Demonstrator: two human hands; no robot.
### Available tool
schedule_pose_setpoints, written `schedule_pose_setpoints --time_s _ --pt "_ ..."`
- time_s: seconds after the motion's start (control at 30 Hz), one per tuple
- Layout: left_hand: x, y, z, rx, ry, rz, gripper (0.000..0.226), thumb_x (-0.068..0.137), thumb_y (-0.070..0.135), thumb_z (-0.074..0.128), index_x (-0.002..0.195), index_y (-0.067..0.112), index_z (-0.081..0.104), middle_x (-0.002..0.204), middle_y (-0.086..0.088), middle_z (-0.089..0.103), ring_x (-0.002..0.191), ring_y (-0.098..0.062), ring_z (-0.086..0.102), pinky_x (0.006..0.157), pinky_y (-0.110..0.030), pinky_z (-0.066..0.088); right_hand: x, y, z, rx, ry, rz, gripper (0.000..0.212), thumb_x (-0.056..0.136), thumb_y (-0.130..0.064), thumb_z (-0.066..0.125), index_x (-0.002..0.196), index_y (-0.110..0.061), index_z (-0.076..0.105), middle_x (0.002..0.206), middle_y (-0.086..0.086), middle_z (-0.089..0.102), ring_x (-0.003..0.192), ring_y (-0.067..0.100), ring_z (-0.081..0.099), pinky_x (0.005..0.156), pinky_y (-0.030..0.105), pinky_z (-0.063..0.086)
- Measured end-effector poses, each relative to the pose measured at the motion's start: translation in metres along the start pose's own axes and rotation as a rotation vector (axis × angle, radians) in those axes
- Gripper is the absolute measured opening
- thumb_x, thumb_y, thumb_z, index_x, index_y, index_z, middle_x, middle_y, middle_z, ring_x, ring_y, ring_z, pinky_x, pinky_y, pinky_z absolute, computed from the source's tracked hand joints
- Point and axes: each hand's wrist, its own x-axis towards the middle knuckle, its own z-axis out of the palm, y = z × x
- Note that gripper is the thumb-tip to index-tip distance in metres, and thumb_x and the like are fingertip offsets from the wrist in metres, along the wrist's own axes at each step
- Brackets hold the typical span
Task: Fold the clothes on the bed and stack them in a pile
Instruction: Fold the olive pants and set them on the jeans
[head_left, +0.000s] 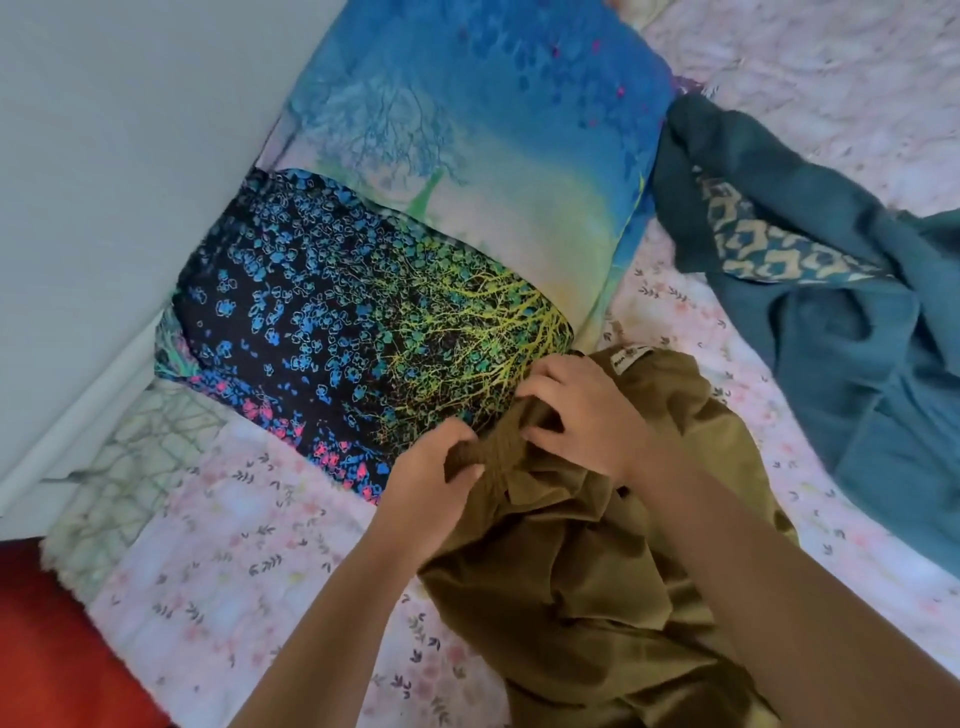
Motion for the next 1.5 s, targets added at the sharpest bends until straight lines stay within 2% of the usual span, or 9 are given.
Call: schedule_pose_setpoints --time_s 0.17,0.43,0.53,0.63,0.83,0.93,1.07,1.3,1.5 --pt "-0.028 0.012 -0.017 0.052 -0.067 0.104 0.028 0.089 0.012 0.057 0.078 0.035 0.045 0.076 0.016 0.05 0.068 0.002 0.047 0.058 -0.01 0.033 -0.022 0.01 -0.026 -0.121 -0.178 -0.09 0.03 0.083 -0.038 0.063 0.099 -0.013 0.063 0.098 0.001 0.058 0.101 0.02 0.051 0.111 0.051 0.018" --pt "-0.073 0.038 -0.048 0.275 -0.095 0.119 0.01 0.093 0.015 0.05 0.089 0.017 0.041 0.073 0.007 0.047 0.066 -0.01 0.047 0.056 -0.018 0.033 -0.125 0.033 -0.09 -0.255 -0.363 0.229 0.031 0.088 -0.04 0.055 0.111 -0.02 0.058 0.113 -0.003 0.057 0.116 0.015 0.047 0.111 0.038 0.008" --pt "-0.103 0.048 -0.042 0.375 -0.144 0.143 0.009 0.095 0.017 0.047 0.091 0.014 0.038 0.071 0.003 0.046 0.064 -0.012 0.043 0.054 -0.021 0.03 -0.176 0.028 -0.094 -0.4 -0.191 0.141 0.033 0.055 -0.042 0.084 0.073 -0.02 0.068 0.074 -0.001 0.063 0.077 0.022 0.063 0.083 0.04 0.038" --pt "-0.137 0.052 -0.031 0.403 -0.132 0.155 0.009 0.095 0.018 0.046 0.094 0.011 0.04 0.076 -0.001 0.049 0.068 -0.016 0.045 0.057 -0.027 0.031 -0.229 0.018 -0.089 -0.381 -0.176 0.157 0.04 0.032 -0.043 0.091 0.05 -0.022 0.062 0.056 -0.004 0.056 0.054 0.02 0.057 0.053 0.035 0.045" --pt "-0.202 0.045 -0.001 0.425 -0.116 0.131 0.016 0.097 0.017 0.043 0.085 0.014 0.033 0.07 0.005 0.035 0.057 -0.008 0.033 0.049 -0.021 0.024 -0.318 -0.021 -0.077 -0.34 -0.308 0.207 0.029 0.078 -0.047 0.064 0.088 -0.019 0.067 0.088 -0.003 0.062 0.093 0.02 0.057 0.096 0.036 0.031" --pt "-0.229 0.034 0.014 0.409 -0.123 0.143 0.016 0.096 0.016 0.043 0.083 0.014 0.034 0.071 0.005 0.034 0.056 -0.009 0.033 0.05 -0.021 0.027 -0.358 -0.036 -0.06 -0.233 -0.373 0.125 0.026 0.062 -0.044 0.079 0.068 -0.024 0.063 0.066 -0.008 0.06 0.066 0.014 0.06 0.076 0.031 0.048" --pt "-0.253 0.018 0.024 0.376 -0.131 0.097 0.015 0.095 0.013 0.047 0.082 0.013 0.037 0.073 0.001 0.045 0.059 -0.01 0.04 0.05 -0.019 0.028 -0.395 -0.053 -0.051 -0.051 -0.46 0.238 0.02 0.088 -0.033 0.056 0.1 -0.017 0.058 0.101 -0.001 0.061 0.093 0.016 0.056 0.081 0.024 0.039" --pt "-0.272 0.047 0.001 0.256 -0.045 0.101 0.013 0.091 0.004 0.051 0.083 0.009 0.042 0.078 -0.005 0.051 0.062 -0.013 0.045 0.051 -0.019 0.033 -0.411 -0.055 -0.089 -0.109 -0.193 0.453 0.022 0.094 -0.019 0.045 0.11 -0.01 0.057 0.113 0.007 0.053 0.096 0.021 0.052 0.077 0.031 0.046" --pt "-0.245 0.139 -0.073 0.205 0.127 0.363 0.017 0.086 0.0 0.057 0.079 0.006 0.043 0.074 -0.004 0.047 0.071 -0.021 0.046 0.056 -0.019 0.032 -0.411 -0.075 -0.208 -0.342 0.347 0.361 0.011 0.07 -0.004 0.072 0.074 -0.002 0.062 0.086 0.017 0.062 0.075 0.039 0.06 0.05 0.041 0.051"
